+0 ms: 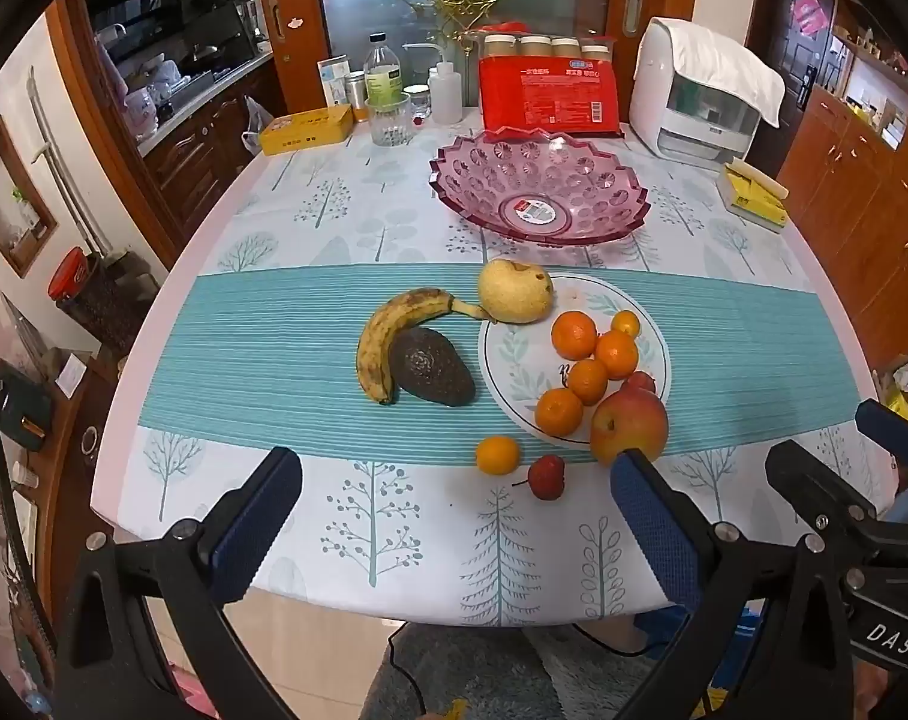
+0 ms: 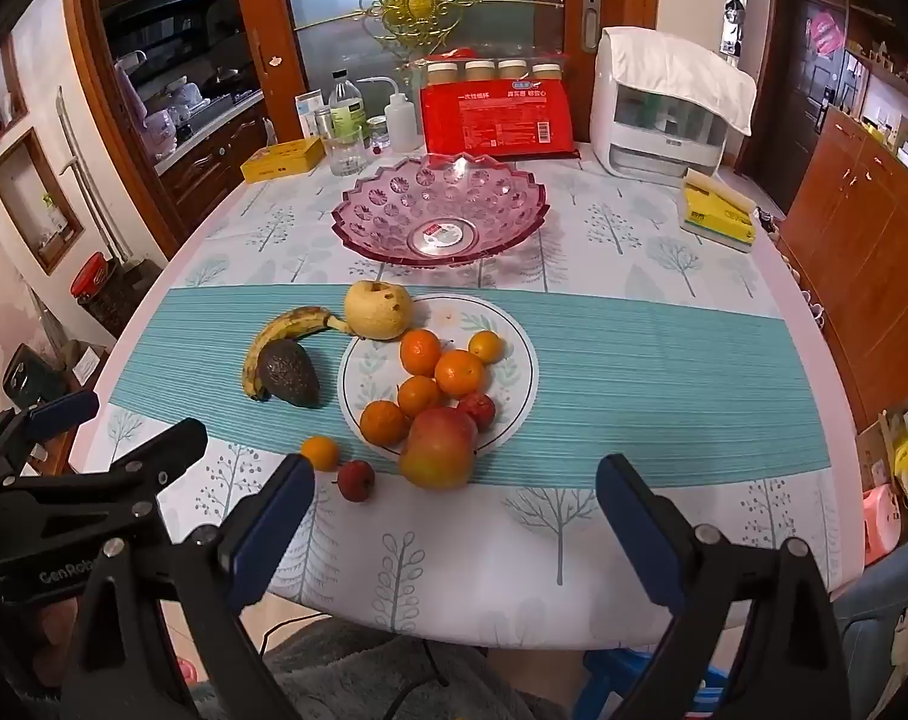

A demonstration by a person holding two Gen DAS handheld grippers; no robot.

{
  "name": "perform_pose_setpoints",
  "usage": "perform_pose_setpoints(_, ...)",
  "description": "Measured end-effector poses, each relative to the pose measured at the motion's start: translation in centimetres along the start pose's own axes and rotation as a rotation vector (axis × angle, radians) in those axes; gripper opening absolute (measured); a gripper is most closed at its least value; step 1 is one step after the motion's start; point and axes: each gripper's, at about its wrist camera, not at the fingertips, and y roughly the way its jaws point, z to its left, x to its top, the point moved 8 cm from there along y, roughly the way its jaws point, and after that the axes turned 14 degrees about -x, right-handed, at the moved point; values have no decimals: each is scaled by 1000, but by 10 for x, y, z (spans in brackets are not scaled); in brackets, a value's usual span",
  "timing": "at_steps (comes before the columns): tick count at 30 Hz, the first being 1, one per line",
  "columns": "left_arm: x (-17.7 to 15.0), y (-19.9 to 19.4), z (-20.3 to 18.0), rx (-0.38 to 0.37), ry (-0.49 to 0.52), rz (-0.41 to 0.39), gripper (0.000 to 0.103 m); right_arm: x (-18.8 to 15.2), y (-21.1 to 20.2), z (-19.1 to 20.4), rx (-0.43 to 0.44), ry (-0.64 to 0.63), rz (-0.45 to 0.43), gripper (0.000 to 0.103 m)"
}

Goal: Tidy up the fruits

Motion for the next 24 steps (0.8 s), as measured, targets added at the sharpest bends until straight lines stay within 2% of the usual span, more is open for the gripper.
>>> perform_pose_setpoints(24, 6, 4, -6, -32, 17, -9, 102, 7, 3, -2, 10, 6, -13, 96)
